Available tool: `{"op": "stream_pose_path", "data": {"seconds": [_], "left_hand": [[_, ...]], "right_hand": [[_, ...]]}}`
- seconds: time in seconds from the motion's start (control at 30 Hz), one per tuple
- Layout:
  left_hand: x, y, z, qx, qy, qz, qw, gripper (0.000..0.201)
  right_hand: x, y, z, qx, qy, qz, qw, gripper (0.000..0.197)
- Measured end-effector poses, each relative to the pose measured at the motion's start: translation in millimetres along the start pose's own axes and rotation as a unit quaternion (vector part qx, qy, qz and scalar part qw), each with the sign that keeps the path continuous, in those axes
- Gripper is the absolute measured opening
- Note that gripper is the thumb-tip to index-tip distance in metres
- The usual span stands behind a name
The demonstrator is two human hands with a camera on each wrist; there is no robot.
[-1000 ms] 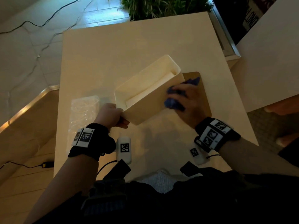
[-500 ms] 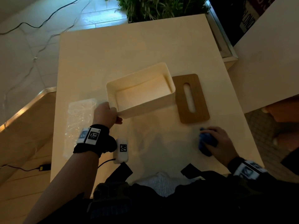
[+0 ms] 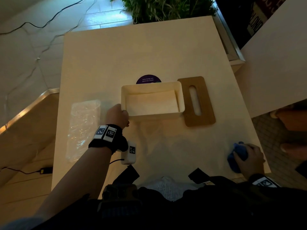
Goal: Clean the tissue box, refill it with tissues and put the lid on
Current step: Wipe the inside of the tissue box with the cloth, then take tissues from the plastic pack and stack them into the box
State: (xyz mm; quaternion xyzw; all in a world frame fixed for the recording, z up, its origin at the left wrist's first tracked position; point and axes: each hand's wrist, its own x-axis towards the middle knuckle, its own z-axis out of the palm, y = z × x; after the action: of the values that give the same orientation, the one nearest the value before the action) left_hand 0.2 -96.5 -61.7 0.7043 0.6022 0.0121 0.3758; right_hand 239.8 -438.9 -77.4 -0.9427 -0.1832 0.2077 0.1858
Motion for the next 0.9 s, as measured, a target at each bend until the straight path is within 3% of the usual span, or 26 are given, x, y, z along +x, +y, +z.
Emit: {"op": "stream_pose_path", "data": {"seconds": [0.37,0.47,0.57,0.63,0.7,0.8,0.9], "left_hand": [[-1.3,4.9,6.8,0.032,-0.019,-0.016,0.999,0.024],[-2.9,5.5,0.2,0.045,-0.038,-0.025,0.998,0.034],[-14.5,0.9,-16.3,0.021,-0.052,-0.034,0.998,0.048],[-31.5,-7.7,-33.4,-0.065,-0.031,0.000,0.997,0.035],[-49.6,-23.9,-55.2,-0.130,0.012,0.054,0.990,0.016],[-67.1,-61.2,-87.4,-0.154,0.108,0.098,0.977,0.015],[-63.7,-105.3,-106.0,-0.105,0.203,0.097,0.969,0.022]], "right_hand": [[19.2,41.4,14.0,-0.104,-0.010,-0.009,0.994,0.044],[18.6,40.5,7.5,-0.112,-0.033,-0.045,0.992,0.054],[13.6,25.7,-4.2,-0.075,0.055,-0.112,0.989,0.042],[13.0,5.2,-11.4,-0.045,0.091,-0.212,0.972,0.046],[12.4,-26.7,-10.3,0.034,0.047,-0.304,0.951,0.055],[7.1,-87.4,12.4,0.124,-0.065,-0.355,0.924,0.061],[-1.9,-153.1,48.8,0.128,-0.181,-0.398,0.890,0.037]]}}
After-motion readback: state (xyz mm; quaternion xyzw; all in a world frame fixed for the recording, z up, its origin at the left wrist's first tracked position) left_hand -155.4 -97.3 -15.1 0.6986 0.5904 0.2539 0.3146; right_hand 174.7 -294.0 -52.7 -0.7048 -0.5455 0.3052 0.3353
